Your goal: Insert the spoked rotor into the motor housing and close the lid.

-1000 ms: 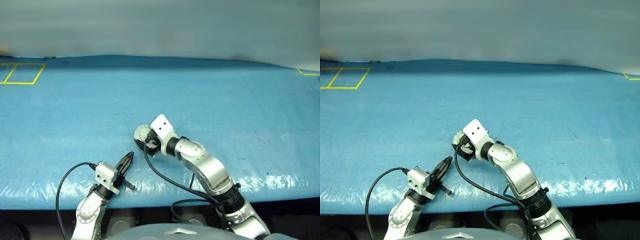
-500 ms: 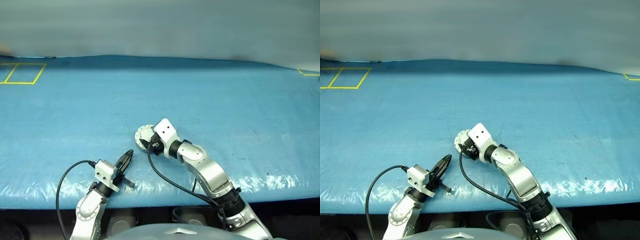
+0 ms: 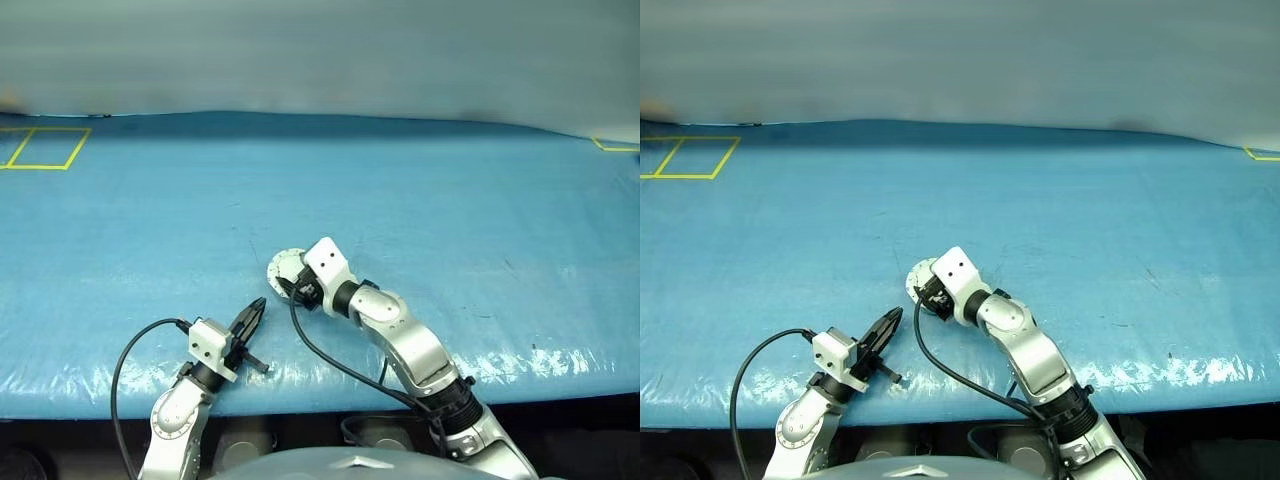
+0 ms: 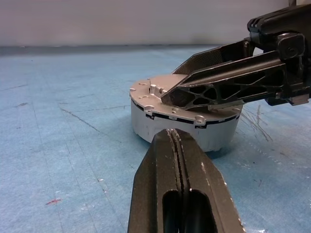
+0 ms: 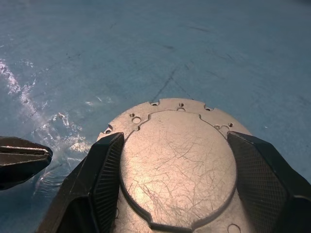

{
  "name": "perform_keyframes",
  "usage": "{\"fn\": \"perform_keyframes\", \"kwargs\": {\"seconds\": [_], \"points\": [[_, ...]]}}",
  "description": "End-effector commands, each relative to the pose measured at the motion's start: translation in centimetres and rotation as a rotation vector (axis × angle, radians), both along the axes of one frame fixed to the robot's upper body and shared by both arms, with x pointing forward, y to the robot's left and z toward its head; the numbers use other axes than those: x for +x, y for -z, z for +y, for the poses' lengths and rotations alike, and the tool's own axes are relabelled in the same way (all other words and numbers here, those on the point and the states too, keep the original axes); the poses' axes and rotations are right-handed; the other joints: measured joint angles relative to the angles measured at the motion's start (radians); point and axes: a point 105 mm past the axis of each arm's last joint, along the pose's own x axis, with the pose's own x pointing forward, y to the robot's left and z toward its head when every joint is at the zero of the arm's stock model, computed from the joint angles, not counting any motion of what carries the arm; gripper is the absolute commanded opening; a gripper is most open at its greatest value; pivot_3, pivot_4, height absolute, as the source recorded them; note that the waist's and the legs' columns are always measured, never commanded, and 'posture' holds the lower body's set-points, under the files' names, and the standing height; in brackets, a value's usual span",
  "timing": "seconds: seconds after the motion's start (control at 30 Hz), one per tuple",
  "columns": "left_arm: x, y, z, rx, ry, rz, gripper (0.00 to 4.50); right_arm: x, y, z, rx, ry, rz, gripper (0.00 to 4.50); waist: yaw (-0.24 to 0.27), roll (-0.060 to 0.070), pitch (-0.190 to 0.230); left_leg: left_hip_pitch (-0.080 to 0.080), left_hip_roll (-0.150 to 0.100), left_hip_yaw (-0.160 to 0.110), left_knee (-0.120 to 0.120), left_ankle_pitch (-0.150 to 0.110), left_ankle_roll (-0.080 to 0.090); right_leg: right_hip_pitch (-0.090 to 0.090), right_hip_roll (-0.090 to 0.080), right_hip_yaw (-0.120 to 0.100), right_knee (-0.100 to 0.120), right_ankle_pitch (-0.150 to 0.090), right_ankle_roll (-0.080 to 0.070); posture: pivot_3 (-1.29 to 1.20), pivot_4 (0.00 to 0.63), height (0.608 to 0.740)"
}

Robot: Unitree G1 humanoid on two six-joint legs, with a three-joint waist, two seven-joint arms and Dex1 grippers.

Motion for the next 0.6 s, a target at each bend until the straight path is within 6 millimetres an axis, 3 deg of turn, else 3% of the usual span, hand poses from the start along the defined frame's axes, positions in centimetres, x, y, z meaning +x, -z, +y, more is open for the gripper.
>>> {"fn": "perform_keyframes", "kwargs": {"seconds": [0.03, 0.23, 0.6], "points": [[0.2, -0.9, 0.1, -0.007, -0.002, -0.045, 0.0, 0.1, 0.8, -0.1, -0.053, 0.002, 0.004, 3.04, 0.0, 0.0, 0.0, 0.0, 0.0, 0.0, 0.0, 0.0, 0.0, 0.0, 0.0, 0.0, 0.0, 0.0, 0.0, 0.0, 0.15, 0.74], [0.1, -0.7, 0.1, -0.003, -0.004, -0.04, 0.0, 0.0, 1.6, -0.4, -0.11, -0.012, 0.025, 3.04, 0.0, -0.001, 0.0, 0.0, 0.0, 0.0, 0.0, 0.0, 0.0, 0.0, 0.0, 0.0, 0.0, 0.0, 0.0, 0.0, 0.15, 0.74], [0.0, -0.4, 0.3, -0.003, -0.002, -0.03, 0.0, 0.6, -0.4, -1.2, -0.062, -0.035, 0.036, 3.04, 0.005, -0.001, -0.001, -0.001, 0.0, 0.0, 0.0, 0.0, 0.0, 0.0, -0.001, 0.0, 0.0, 0.0, 0.0, 0.0, 0.15, 0.74]]}}
